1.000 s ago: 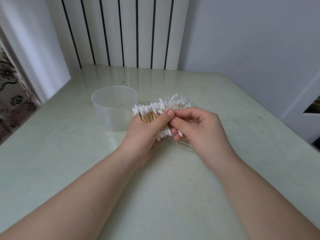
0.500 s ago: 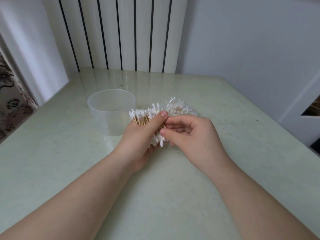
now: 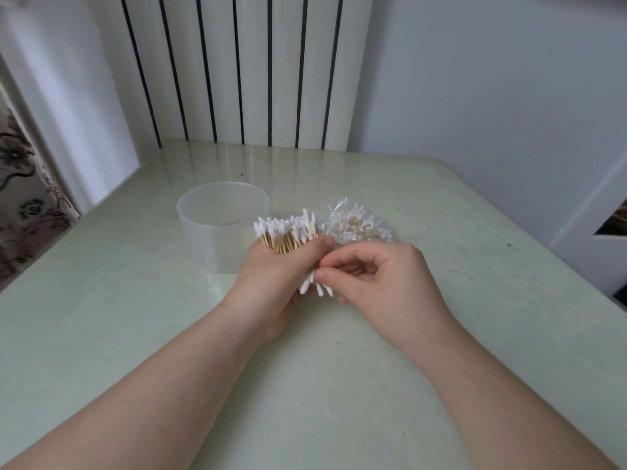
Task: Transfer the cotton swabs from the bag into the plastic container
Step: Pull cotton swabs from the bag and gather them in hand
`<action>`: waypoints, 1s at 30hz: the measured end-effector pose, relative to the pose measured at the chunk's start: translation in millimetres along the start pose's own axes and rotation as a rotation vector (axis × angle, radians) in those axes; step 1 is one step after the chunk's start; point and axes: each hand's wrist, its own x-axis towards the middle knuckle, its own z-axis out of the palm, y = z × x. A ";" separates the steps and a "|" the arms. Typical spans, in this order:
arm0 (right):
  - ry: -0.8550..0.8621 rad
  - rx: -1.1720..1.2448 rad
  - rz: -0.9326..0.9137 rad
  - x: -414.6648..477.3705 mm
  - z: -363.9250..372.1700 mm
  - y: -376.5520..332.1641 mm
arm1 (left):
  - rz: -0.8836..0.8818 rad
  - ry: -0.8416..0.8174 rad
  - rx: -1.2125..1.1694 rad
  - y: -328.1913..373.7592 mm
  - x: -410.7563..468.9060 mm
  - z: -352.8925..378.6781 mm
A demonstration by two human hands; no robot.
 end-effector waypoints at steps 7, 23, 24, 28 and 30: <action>-0.023 -0.138 -0.048 -2.6 2.8 0.5 | -0.013 -0.020 0.033 2.2 -2.1 -1.4; -0.277 -0.567 -0.144 0.8 -17.5 -0.2 | -0.173 -0.206 0.028 10.7 -9.9 0.1; -0.271 -0.583 -0.158 0.4 -17.4 -0.3 | -0.183 -0.209 0.043 11.1 -9.8 -0.5; -0.133 -0.587 -0.214 2.8 -19.4 0.7 | -0.200 -0.270 0.093 11.8 -11.9 0.1; -0.107 -0.576 -0.228 3.8 -19.8 2.6 | -0.191 -0.290 0.082 11.5 -12.3 1.1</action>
